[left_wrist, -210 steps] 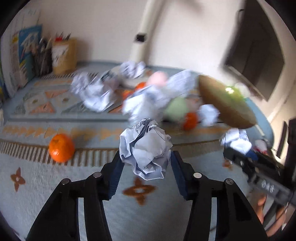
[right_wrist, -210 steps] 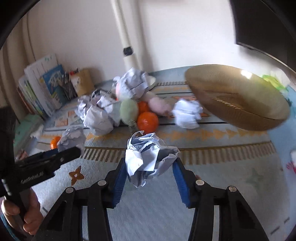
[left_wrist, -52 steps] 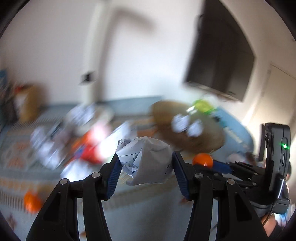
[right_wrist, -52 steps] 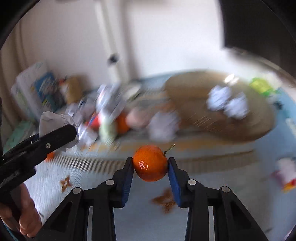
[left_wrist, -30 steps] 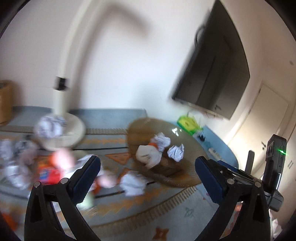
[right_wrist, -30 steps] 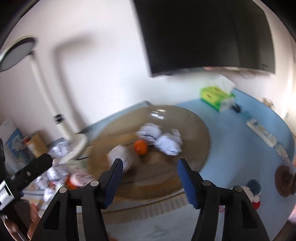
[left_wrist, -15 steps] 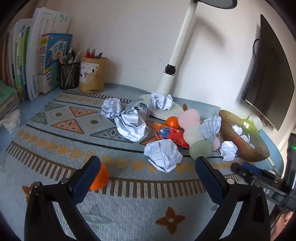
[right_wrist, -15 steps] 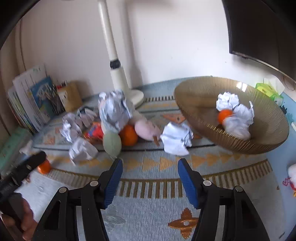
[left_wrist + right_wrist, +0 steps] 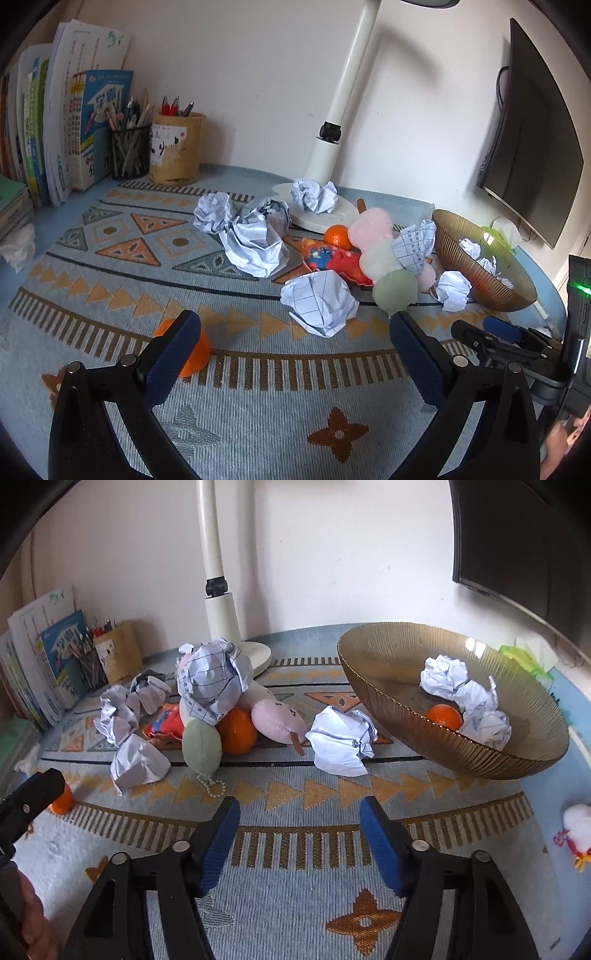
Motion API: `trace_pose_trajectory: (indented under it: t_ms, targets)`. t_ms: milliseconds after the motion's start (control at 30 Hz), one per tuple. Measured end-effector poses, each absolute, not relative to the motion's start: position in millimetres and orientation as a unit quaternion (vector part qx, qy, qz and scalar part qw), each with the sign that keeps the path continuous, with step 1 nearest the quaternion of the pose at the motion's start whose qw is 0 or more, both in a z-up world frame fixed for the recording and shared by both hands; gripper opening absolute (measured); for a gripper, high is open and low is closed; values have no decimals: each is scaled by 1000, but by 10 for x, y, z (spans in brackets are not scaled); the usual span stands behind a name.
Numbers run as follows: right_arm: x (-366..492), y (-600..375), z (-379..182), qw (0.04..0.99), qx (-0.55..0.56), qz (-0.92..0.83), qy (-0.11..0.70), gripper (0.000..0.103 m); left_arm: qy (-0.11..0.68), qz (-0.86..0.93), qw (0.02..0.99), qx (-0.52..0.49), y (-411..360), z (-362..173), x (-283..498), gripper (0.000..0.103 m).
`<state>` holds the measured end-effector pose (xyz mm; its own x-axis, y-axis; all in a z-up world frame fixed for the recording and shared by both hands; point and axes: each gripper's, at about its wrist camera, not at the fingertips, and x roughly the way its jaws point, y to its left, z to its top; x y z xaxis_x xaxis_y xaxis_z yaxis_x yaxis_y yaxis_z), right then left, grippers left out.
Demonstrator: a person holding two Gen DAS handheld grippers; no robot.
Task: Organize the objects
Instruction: 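Grasp a lined paper ball with the left tool while the right tool grasps a white paper ball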
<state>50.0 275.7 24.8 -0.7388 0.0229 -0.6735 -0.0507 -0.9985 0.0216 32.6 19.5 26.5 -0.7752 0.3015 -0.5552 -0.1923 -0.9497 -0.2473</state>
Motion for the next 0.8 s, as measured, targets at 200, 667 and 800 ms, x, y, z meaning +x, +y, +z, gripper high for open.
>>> trace_pose_trajectory:
  t_ms: [200, 667, 800]
  targets:
    - [544, 2771, 281, 21, -348, 937, 24, 82, -90, 937, 133, -312, 346, 455, 213, 102]
    - [352, 3255, 187, 7, -385, 909, 159, 81, -72, 921, 131, -360, 460, 397, -13, 102]
    - [124, 3419, 126, 17, -405, 894, 190, 72, -64, 906, 156, -388, 584, 393, -220, 102]
